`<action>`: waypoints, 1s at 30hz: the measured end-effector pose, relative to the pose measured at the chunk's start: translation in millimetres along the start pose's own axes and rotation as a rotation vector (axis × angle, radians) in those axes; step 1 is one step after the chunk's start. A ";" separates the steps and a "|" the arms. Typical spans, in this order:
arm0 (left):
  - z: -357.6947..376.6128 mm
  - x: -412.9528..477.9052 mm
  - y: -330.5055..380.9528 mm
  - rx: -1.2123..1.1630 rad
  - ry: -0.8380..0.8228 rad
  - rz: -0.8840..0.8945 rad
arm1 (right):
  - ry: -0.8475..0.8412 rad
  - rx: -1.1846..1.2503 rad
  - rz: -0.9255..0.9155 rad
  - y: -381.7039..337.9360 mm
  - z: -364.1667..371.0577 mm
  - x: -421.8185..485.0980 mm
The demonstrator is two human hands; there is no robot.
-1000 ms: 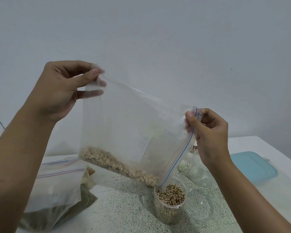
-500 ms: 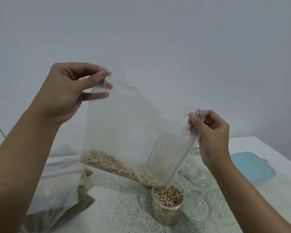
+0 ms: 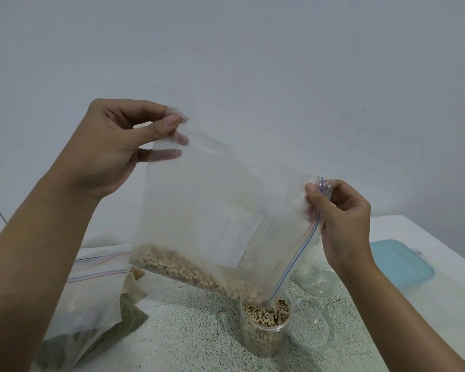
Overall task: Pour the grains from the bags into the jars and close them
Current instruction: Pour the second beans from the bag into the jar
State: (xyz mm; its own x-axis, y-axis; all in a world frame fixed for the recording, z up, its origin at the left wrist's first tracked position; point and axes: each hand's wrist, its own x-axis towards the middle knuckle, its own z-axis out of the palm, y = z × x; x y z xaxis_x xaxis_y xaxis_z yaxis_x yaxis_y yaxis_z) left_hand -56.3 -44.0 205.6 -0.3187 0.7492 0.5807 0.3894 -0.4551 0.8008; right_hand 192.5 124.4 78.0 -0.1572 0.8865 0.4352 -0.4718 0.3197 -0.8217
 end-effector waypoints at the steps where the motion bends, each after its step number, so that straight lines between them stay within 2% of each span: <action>1: -0.2 0.2 0.8 0.002 0.001 0.002 | -0.001 0.004 -0.001 0.0 0.5 -0.7; 17: -10.0 3.8 4.3 0.048 0.032 0.020 | -0.064 -0.008 -0.008 0.9 11.7 -4.9; 30: -2.9 7.8 2.3 0.048 0.023 0.006 | -0.029 -0.057 -0.007 2.2 4.9 1.5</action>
State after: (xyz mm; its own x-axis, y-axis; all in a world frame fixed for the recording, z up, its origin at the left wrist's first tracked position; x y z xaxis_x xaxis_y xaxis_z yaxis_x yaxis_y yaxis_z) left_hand -60.3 -40.6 212.5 -0.3359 0.7349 0.5891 0.4325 -0.4353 0.7896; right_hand 186.9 124.7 78.7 -0.1796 0.8745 0.4506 -0.4230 0.3448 -0.8379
